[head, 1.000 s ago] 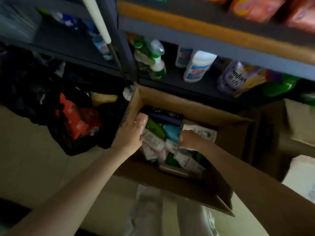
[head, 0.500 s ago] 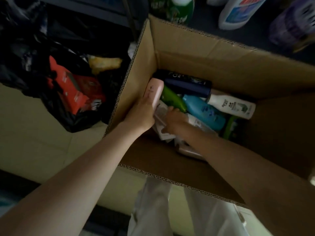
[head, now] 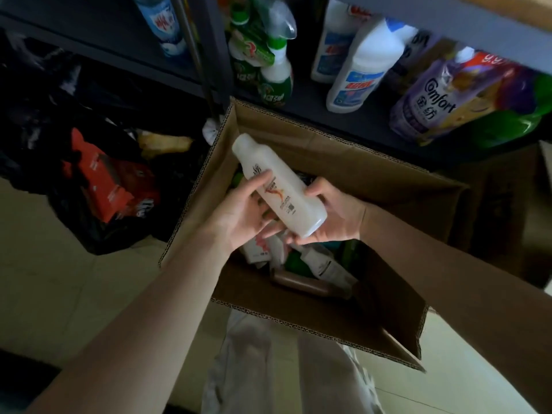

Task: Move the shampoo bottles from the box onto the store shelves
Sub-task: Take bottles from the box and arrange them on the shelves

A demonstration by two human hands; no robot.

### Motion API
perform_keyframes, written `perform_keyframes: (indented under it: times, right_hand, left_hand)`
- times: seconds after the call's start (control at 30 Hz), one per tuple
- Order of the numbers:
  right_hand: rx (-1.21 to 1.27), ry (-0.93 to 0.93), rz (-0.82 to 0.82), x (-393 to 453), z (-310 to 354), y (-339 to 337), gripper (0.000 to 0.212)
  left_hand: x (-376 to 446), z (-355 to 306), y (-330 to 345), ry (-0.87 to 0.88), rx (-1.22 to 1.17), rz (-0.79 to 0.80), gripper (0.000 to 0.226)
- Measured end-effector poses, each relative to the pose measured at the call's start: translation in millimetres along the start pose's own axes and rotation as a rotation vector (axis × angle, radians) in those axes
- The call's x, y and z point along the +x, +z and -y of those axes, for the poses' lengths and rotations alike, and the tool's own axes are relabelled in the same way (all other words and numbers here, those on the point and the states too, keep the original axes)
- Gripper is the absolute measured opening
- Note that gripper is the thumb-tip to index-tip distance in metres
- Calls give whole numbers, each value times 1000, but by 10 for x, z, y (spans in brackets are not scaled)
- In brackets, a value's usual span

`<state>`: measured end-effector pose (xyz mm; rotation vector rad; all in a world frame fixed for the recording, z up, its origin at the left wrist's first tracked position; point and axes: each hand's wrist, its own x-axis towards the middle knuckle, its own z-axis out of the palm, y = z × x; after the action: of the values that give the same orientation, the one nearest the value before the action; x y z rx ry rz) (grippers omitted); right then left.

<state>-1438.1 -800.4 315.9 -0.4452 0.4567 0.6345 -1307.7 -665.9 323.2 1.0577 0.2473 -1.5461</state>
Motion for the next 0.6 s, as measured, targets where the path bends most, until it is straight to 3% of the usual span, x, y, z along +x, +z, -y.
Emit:
perform_keyframes:
  times: [0.1, 0.23, 0.3, 0.4, 0.53, 0.6]
  right_hand:
    - [-65, -19, -257, 45, -134, -81, 46]
    - [-415, 50, -715, 165, -280, -327, 25]
    - [-689, 123, -908, 272, -357, -503, 12]
    - [-1136, 220, -954, 548, -437, -674, 27]
    - [-1241, 154, -937, 1157, -536, -789, 70]
    - [-1268, 191, -1028, 1483, -549, -801, 73]
  left_hand:
    - [81, 77, 19, 92, 124, -115, 40]
    - [116, 1, -67, 107, 421, -438, 41]
    - [156, -47, -124, 88, 629, -512, 46]
    - [227, -121, -229, 109, 905, -486, 52]
    - [328, -142, -381, 132, 1070, -423, 52]
    - [387, -132, -467, 151, 1059, -438, 52]
